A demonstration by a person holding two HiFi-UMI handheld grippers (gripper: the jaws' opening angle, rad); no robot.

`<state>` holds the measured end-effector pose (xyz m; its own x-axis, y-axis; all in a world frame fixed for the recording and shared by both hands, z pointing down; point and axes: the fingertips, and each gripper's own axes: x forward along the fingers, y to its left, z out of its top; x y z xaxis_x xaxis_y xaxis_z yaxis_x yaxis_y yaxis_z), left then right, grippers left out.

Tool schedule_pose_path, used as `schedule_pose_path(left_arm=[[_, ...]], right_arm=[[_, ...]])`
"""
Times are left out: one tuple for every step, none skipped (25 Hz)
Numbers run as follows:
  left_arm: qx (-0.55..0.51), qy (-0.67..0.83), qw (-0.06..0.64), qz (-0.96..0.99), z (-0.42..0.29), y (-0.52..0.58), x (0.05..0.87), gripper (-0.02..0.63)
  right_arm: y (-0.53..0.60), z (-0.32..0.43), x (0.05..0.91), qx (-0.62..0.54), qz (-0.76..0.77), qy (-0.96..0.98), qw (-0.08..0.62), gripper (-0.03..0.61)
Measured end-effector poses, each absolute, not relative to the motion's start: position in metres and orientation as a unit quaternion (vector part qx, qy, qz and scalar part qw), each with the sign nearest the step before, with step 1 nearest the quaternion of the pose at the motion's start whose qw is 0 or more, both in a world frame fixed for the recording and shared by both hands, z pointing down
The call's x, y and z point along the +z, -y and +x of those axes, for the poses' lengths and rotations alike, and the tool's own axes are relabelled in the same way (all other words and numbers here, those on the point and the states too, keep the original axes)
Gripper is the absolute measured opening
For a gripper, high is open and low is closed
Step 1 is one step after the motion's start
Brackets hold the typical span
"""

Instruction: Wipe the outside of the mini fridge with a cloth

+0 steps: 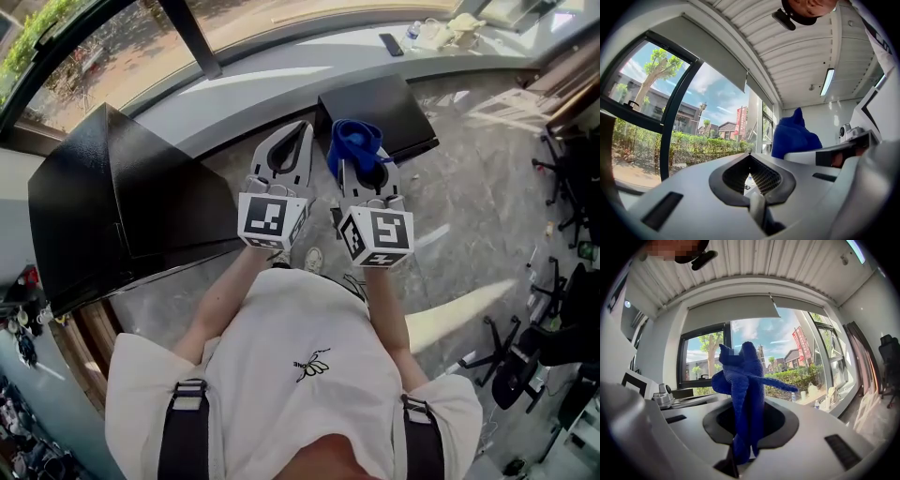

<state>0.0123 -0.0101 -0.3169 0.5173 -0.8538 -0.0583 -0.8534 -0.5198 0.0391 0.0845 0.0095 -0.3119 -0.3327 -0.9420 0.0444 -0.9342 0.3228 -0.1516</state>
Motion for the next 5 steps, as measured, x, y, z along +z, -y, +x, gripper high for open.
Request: schedule_pose_path(left_arm=[[-0.035, 0.489, 0.003, 0.872, 0.0115, 0.0076, -0.3177, 0.005], [-0.036, 0.488, 0.003, 0.872, 0.0106, 0.0052, -0.3185, 0.005], [-0.037, 0.487, 0.003, 0.872, 0.0098, 0.0031, -0.319, 0.005], [-0.038, 0.486, 0.004, 0.873, 0.0092, 0.001, -0.3195, 0.005], [-0.039, 0.485, 0.005, 0.873, 0.0087, -0.001, -0.3198, 0.005]], right_arm=[[-0.0119, 0.0824, -0.3131, -0.074, -0.574, -0.815, 0.025, 0.083], [-0.0142, 0.0804, -0.3144, -0.072, -0.572, -0.817, 0.024, 0.083], [-0.0161, 0.0788, -0.3154, -0.07, -0.569, -0.819, 0.023, 0.083], [-0.018, 0.0776, -0.3164, -0.069, -0.566, -0.821, 0.022, 0.083], [-0.0198, 0.0765, -0.3172, -0.068, -0.564, -0.823, 0.022, 0.083]])
